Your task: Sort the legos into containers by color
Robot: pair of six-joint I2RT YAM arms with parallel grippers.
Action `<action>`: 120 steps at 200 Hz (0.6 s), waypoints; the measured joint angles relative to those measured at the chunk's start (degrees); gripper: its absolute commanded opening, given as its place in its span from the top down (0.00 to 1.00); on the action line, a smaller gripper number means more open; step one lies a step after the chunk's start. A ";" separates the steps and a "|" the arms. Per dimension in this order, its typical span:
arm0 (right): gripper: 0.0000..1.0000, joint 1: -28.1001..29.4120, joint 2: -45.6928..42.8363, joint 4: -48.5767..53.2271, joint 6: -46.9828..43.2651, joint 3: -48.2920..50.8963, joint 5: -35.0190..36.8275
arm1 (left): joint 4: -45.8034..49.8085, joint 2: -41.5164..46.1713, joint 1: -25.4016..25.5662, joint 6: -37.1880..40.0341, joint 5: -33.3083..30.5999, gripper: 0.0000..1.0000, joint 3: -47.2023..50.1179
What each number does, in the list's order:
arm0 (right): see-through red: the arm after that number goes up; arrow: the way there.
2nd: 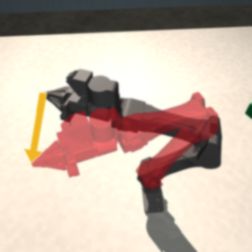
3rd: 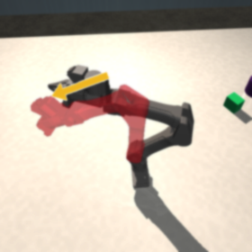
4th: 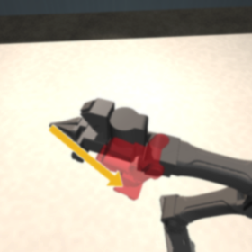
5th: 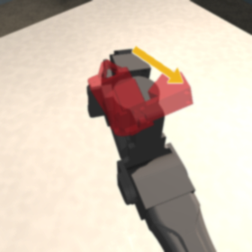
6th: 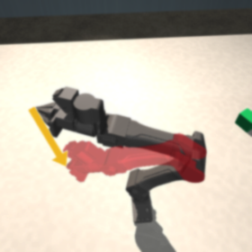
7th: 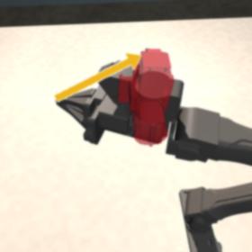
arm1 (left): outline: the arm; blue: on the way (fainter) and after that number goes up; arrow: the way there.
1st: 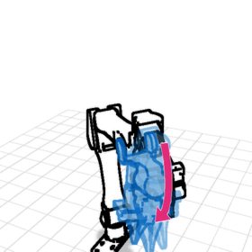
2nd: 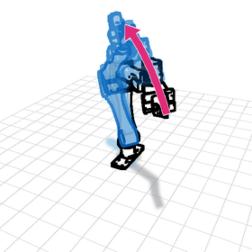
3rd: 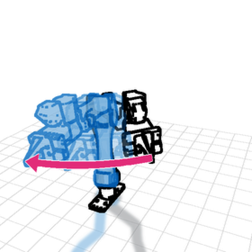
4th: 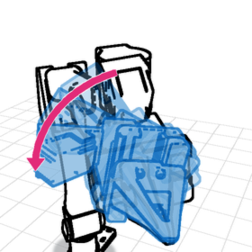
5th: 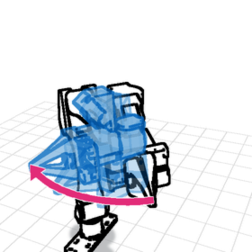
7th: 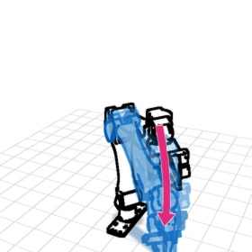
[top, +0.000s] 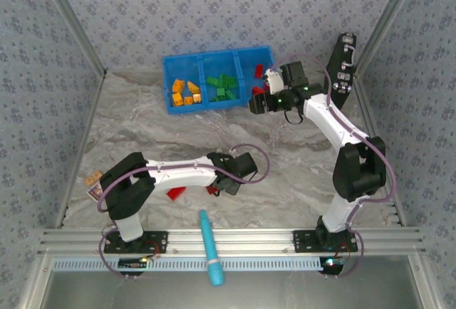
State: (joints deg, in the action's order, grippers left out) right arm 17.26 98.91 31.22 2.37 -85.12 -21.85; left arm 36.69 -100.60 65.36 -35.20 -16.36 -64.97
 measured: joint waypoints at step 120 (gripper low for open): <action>0.18 -0.15 0.68 0.13 0.00 -0.02 0.00 | -0.81 -0.17 0.02 -0.26 2.71 0.41 0.00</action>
State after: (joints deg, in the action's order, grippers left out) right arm 17.10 99.59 31.35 2.37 -85.14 -21.85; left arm 35.88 -100.77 65.39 -35.46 -13.65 -64.97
